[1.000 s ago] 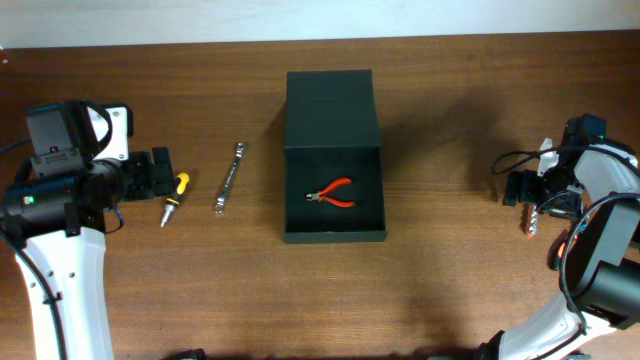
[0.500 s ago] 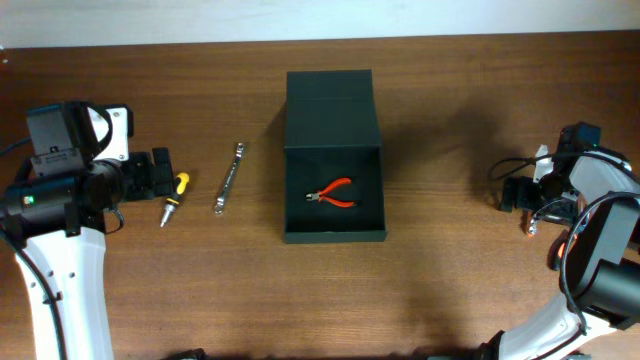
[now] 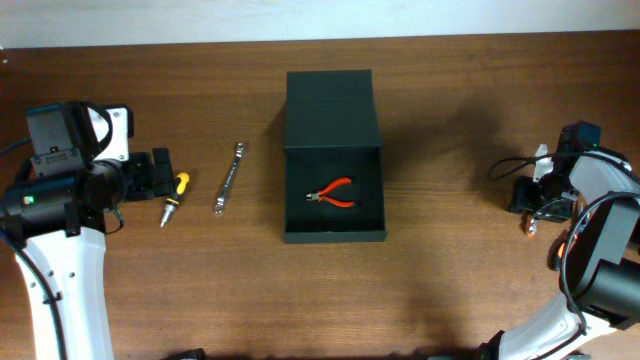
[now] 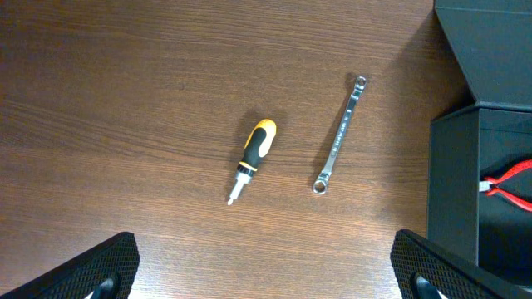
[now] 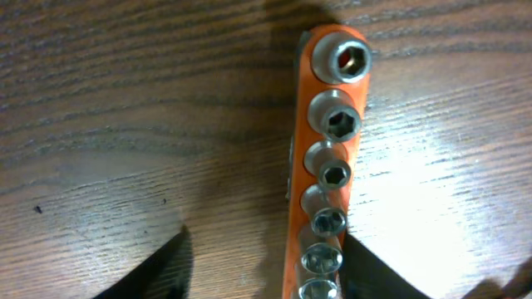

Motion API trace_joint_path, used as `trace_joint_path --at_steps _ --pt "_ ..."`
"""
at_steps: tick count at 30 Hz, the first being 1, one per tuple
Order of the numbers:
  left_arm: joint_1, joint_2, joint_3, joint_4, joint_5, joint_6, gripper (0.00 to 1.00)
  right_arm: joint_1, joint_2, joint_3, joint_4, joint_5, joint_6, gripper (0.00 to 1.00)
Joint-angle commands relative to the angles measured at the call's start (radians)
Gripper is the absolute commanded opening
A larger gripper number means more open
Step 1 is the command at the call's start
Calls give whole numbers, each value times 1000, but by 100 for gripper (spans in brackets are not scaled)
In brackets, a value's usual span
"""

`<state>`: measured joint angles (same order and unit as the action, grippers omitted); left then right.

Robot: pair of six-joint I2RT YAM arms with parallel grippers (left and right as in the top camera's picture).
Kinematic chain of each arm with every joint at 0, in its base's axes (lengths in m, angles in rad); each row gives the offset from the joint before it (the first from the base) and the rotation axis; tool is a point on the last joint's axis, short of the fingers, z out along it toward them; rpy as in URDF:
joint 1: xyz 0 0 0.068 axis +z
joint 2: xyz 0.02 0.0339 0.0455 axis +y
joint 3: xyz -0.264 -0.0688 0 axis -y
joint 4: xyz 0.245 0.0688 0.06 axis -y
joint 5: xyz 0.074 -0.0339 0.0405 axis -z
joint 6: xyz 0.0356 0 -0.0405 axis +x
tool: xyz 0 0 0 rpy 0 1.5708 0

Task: Pack container
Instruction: 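Grasp the orange socket rail with the right gripper, then carry the socket rail into the box and release it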

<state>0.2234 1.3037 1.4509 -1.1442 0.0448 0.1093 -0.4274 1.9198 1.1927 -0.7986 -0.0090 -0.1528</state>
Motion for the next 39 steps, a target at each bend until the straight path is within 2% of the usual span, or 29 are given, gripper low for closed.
trace_joint_path --at_steps 1,4,6,8,12,13,18,23,30,36,38,39 --pt "-3 3 17 -2 -7 13 99 2 1 -13 3 9 13 50" --pt "-3 3 17 -5 -8 13 99 2 1 -13 3 9 21 44" --pt "-3 3 17 -8 -7 13 99 2 1 -13 4 9 23 33" --pt "-3 3 17 -12 -7 13 99 2 1 -13 4 9 23 30" --pt "-3 3 17 -16 -7 13 99 2 1 -13 10 9 23 13" --pt "-3 3 17 -21 -7 13 99 2 1 -13 11 9 23 12" --pt "-3 3 17 -37 -7 13 99 2 1 -13 11 9 23 11" --pt "-3 3 17 -42 -8 13 99 2 1 -13 18 -15 24 4" --pt "-3 3 17 -42 -24 20 99 8 -1 29 -32 -84 64 4" --pt "-3 3 17 -42 -26 20 99 85 -16 245 -215 -140 55 4" --pt "-3 3 17 -39 -26 20 99 135 -23 354 -290 -141 37 4" --pt "-3 3 17 -37 -26 20 99 195 -27 472 -361 -142 -5 4"
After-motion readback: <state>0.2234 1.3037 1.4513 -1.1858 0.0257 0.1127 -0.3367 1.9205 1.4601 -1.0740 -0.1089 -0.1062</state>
